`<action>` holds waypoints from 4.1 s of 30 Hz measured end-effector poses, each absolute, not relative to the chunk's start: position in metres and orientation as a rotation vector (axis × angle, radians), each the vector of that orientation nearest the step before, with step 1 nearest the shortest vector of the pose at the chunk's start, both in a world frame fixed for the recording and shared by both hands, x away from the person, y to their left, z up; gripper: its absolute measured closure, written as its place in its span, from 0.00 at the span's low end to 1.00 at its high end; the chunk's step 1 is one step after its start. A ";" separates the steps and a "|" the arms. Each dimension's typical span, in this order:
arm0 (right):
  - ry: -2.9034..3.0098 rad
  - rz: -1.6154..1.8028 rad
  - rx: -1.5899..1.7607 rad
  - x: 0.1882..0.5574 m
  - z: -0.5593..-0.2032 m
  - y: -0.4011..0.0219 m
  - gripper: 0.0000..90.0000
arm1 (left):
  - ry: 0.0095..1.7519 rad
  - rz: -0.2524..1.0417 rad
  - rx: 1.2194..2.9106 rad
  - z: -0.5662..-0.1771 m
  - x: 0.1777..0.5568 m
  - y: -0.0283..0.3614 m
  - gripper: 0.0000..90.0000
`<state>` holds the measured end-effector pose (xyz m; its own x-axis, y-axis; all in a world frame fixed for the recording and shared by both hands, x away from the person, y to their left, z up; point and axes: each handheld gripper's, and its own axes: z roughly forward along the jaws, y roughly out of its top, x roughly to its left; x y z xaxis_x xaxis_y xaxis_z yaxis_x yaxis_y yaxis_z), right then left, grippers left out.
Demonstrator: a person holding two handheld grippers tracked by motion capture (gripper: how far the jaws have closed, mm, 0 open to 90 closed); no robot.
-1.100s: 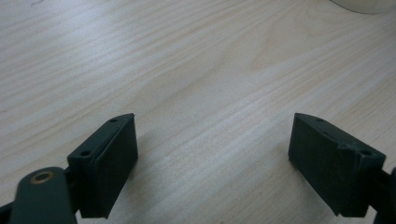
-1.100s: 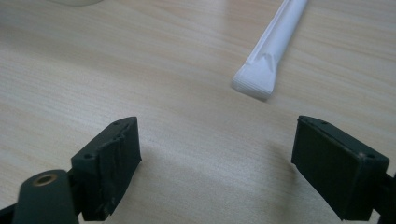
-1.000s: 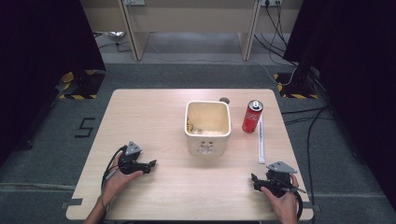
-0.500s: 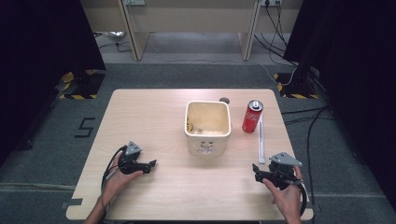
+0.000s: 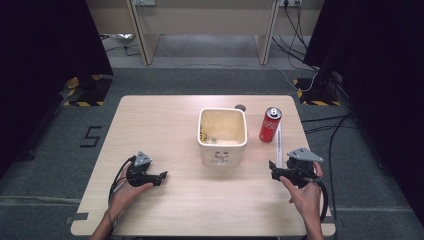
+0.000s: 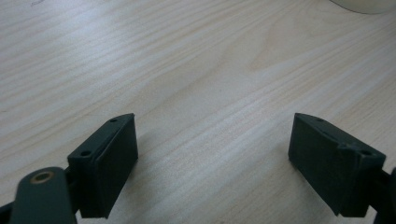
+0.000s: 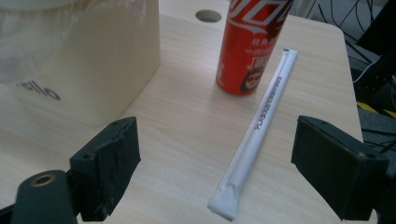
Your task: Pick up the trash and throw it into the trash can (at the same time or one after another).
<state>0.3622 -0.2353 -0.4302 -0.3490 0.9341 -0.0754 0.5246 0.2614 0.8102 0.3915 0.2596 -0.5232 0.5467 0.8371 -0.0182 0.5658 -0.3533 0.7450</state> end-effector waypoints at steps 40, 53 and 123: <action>1.946 1.002 1.374 0.470 -0.409 -0.225 0.18 | 1.127 0.477 2.060 -0.523 0.392 0.260 0.17; 1.915 0.977 1.394 0.501 -0.415 -0.226 0.18 | 1.126 0.478 2.062 -0.523 0.392 0.260 0.17; 1.961 1.079 1.253 0.467 -0.350 -0.220 0.38 | 1.125 0.478 2.063 -0.523 0.392 0.260 0.17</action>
